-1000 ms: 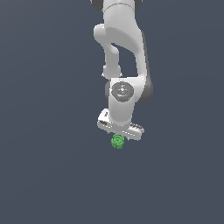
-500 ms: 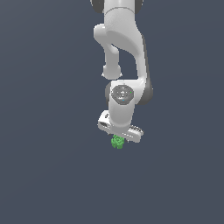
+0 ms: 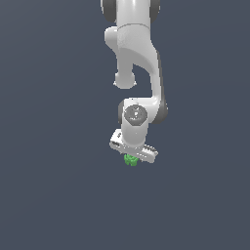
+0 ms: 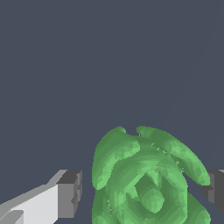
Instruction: Pick up the object and move it to a goal position.
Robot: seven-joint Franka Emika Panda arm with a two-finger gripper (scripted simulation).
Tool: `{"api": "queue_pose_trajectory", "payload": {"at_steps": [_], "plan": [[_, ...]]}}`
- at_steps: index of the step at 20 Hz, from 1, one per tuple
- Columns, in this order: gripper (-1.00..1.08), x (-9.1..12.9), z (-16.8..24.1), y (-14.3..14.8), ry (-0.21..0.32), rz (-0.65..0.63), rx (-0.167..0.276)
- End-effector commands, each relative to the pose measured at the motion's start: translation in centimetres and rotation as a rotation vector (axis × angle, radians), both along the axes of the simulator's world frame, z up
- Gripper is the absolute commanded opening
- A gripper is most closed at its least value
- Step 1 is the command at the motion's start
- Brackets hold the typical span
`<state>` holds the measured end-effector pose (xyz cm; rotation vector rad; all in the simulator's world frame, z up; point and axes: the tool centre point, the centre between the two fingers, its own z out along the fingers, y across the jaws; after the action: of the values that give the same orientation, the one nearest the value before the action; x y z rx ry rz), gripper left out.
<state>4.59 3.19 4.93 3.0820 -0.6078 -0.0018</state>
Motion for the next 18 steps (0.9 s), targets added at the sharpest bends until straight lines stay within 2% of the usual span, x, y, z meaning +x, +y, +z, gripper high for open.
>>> {"api": "queue_pose_trajectory", "payload": {"at_steps": [1,5,6,18], "plan": [[1.0,0.04,-0.79,0.01,-0.001,-0.001,0.0],[1.0,0.16,-0.98,0.03,-0.001,-0.001,0.0],[-1.0,0.16,-0.98,0.03,-0.001,-0.001,0.0],[-1.0,0.13,-0.9,0.04,-0.001,-0.001,0.0]]}}
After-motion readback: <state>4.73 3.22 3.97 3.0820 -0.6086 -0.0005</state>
